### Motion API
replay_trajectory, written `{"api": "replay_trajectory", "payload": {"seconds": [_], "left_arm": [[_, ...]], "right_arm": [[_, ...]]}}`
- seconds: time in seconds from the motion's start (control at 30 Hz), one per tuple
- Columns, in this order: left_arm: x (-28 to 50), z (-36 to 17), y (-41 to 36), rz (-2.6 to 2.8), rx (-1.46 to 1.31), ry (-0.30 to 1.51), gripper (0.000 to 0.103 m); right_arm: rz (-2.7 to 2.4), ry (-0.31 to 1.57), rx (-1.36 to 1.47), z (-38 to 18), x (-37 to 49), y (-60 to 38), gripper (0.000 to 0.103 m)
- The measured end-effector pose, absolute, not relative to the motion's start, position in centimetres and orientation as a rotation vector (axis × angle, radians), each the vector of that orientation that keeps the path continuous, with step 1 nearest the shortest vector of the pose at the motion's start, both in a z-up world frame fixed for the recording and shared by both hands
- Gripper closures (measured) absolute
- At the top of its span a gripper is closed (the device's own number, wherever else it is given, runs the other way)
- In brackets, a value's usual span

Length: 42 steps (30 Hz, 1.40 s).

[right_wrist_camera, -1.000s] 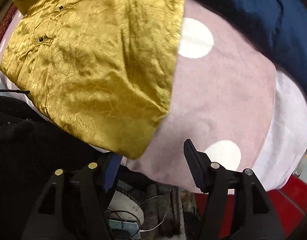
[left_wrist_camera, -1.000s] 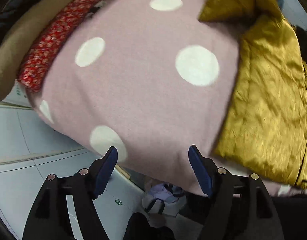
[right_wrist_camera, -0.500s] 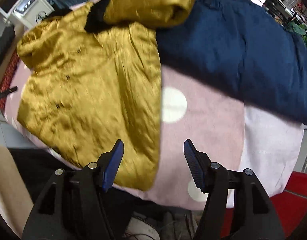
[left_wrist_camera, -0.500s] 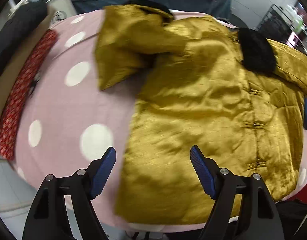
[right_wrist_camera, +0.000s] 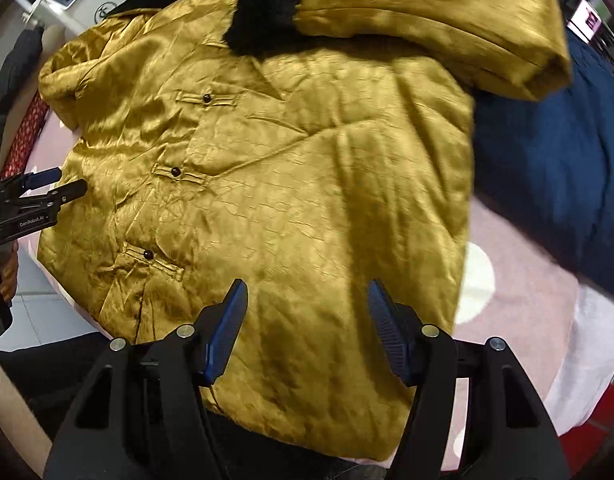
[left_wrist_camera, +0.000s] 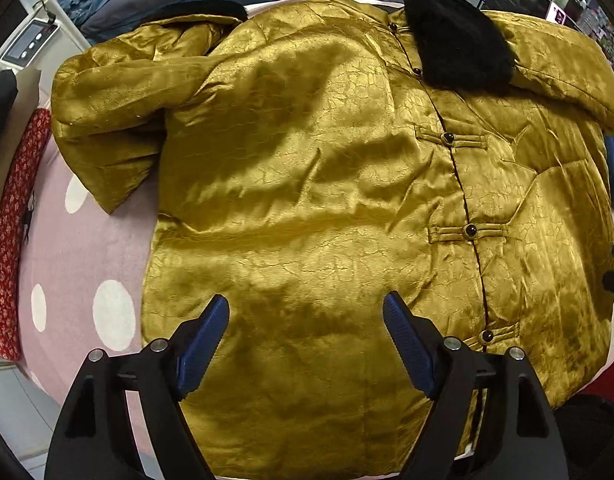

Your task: Fold large clothes

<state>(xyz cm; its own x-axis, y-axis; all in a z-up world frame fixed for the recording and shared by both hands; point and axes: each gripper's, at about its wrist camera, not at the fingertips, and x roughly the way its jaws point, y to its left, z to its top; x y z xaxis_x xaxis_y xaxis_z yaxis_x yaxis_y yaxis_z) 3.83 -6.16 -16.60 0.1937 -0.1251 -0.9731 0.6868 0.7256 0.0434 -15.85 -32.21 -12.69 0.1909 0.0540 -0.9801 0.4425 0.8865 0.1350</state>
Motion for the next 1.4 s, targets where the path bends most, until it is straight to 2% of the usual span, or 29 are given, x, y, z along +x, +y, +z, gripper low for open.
{"api": "replay_trajectory", "payload": {"seconds": [0.27,0.43,0.6,0.7,0.9,0.97,1.0,1.03,1.07,1.13,1.17,1.23,1.4], "left_arm": [[5.5,-15.2,-10.6,-0.688,0.532,1.214,0.025],[7.6,-13.3,-16.2,-0.777,0.522,1.155,0.018],[9.0,-12.7,-22.8,-0.85,0.539,1.122,0.017],[9.8,-13.0,-26.5,-0.878,0.557,1.116,0.017],[11.9,-16.4,-32.1,-0.859,0.537,1.227,0.018],[11.8,-17.6,-33.5,-0.858,0.543,1.264,0.026],[11.5,-18.1,-34.2,-0.863,0.537,1.29,0.041],[11.2,-18.3,-34.7,-0.865,0.529,1.305,0.05],[10.8,-18.2,-35.2,-0.859,0.533,1.296,0.053],[9.4,-17.5,-36.1,-0.861,0.583,1.22,0.072],[8.7,-16.9,-36.4,-0.872,0.612,1.182,0.075],[7.6,-15.2,-36.5,-0.899,0.643,1.1,0.089],[6.8,-9.9,-34.9,-0.935,0.571,1.0,0.094]], "right_arm": [[-0.319,1.31,0.467,-12.5,-13.2,-32.3,0.041],[-0.362,1.278,0.479,-11.8,-13.9,-33.7,0.041],[-0.388,1.258,0.486,-11.3,-15.6,-34.7,0.041],[-0.416,1.244,0.493,-11.2,-16.7,-35.3,0.041],[-0.467,1.217,0.558,-11.8,-18.3,-36.9,0.041],[-0.487,1.209,0.578,-11.9,-18.6,-37.5,0.041],[-0.496,1.204,0.591,-12.0,-18.9,-37.9,0.041],[-0.501,1.201,0.597,-12.0,-19.0,-38.1,0.041],[-0.511,1.197,0.604,-12.1,-19.1,-38.5,0.041],[-0.527,1.196,0.616,-12.3,-19.4,-39.1,0.041],[-0.535,1.196,0.624,-12.4,-19.5,-39.5,0.041],[-0.544,1.193,0.641,-12.5,-19.7,-40.0,0.041],[-0.559,1.185,0.644,-12.5,-19.8,-40.8,0.041]]}}
